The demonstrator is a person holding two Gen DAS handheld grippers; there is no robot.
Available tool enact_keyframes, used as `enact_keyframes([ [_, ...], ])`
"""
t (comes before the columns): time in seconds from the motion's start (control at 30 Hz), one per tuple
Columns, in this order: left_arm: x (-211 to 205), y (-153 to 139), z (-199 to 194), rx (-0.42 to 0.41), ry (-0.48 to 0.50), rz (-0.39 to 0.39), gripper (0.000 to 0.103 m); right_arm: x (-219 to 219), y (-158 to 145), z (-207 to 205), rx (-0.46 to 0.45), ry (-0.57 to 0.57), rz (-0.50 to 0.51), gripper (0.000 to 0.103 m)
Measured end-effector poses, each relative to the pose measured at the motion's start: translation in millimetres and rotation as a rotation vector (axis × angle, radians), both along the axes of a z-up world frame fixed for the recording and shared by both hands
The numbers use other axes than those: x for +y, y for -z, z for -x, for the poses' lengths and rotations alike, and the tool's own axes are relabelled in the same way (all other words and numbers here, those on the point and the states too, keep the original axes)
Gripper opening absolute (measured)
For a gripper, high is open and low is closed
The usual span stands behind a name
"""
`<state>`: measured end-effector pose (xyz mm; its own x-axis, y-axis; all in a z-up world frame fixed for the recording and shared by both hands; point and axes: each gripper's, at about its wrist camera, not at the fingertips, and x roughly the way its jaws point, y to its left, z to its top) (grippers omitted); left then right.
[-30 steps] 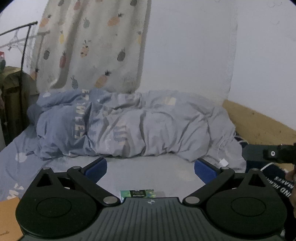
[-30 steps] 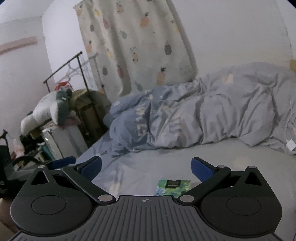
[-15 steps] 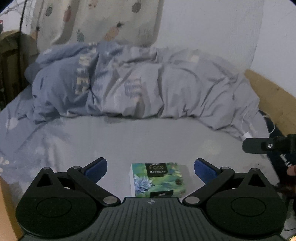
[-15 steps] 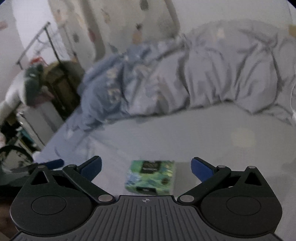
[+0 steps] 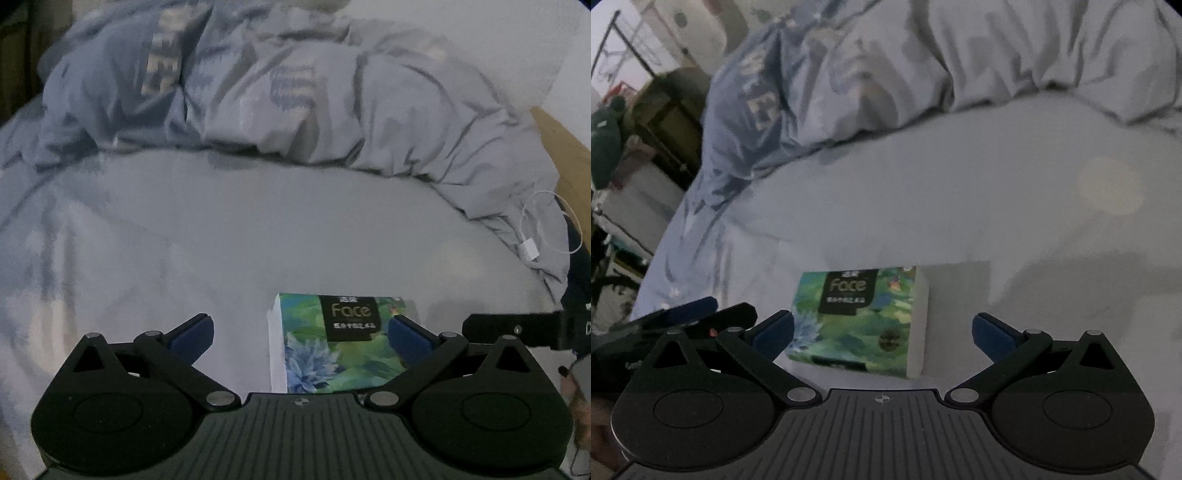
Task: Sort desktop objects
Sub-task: 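Close the right tool on the green tissue pack while the left tool grips its other end, then lift the tissue pack with the right tool while the left tool holds it too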
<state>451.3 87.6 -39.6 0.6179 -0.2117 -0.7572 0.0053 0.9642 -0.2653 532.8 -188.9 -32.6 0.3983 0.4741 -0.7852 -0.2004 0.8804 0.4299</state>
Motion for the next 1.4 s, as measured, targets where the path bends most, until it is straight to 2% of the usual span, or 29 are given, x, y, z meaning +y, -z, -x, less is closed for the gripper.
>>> enact_keyframes([
  [0.07, 2, 9, -8, 0.026, 0.002, 0.012, 0.103, 1, 10, -8, 0.023, -0.006, -0.011, 0.102],
  [0.17, 3, 23, -20, 0.073, 0.011, 0.041, 0.096, 6, 22, -19, 0.048, -0.025, -0.023, 0.102],
  [0.27, 2, 34, -30, 0.095, 0.022, 0.043, 0.095, 9, 33, -26, 0.077, -0.048, -0.032, 0.101],
  [0.37, 4, 42, -36, 0.114, 0.011, 0.073, 0.093, 14, 42, -30, 0.093, -0.069, -0.025, 0.091],
  [0.43, 4, 47, -41, 0.128, 0.010, 0.088, 0.090, 18, 47, -32, 0.102, -0.086, -0.020, 0.089],
  [0.5, 3, 51, -44, 0.137, 0.012, 0.097, 0.085, 22, 51, -34, 0.116, -0.098, -0.013, 0.077],
  [0.57, 1, 57, -46, 0.156, 0.014, 0.097, 0.083, 26, 55, -35, 0.130, -0.110, -0.006, 0.070],
  [0.6, 0, 59, -47, 0.165, 0.015, 0.100, 0.078, 28, 57, -36, 0.138, -0.116, -0.003, 0.062],
  [0.67, 0, 61, -47, 0.158, 0.018, 0.126, 0.074, 31, 60, -36, 0.141, -0.118, 0.017, 0.059],
  [0.7, -1, 61, -46, 0.157, 0.020, 0.132, 0.068, 32, 62, -36, 0.142, -0.118, 0.022, 0.059],
  [0.73, -2, 61, -47, 0.157, 0.020, 0.133, 0.067, 32, 63, -36, 0.143, -0.115, 0.020, 0.059],
  [1.1, -12, 52, -41, 0.179, 0.004, 0.086, 0.066, 39, 59, -30, 0.121, -0.127, 0.063, 0.058],
  [1.4, -22, 35, -23, 0.151, 0.016, 0.103, 0.067, 33, 39, -10, 0.062, -0.113, 0.103, 0.058],
])
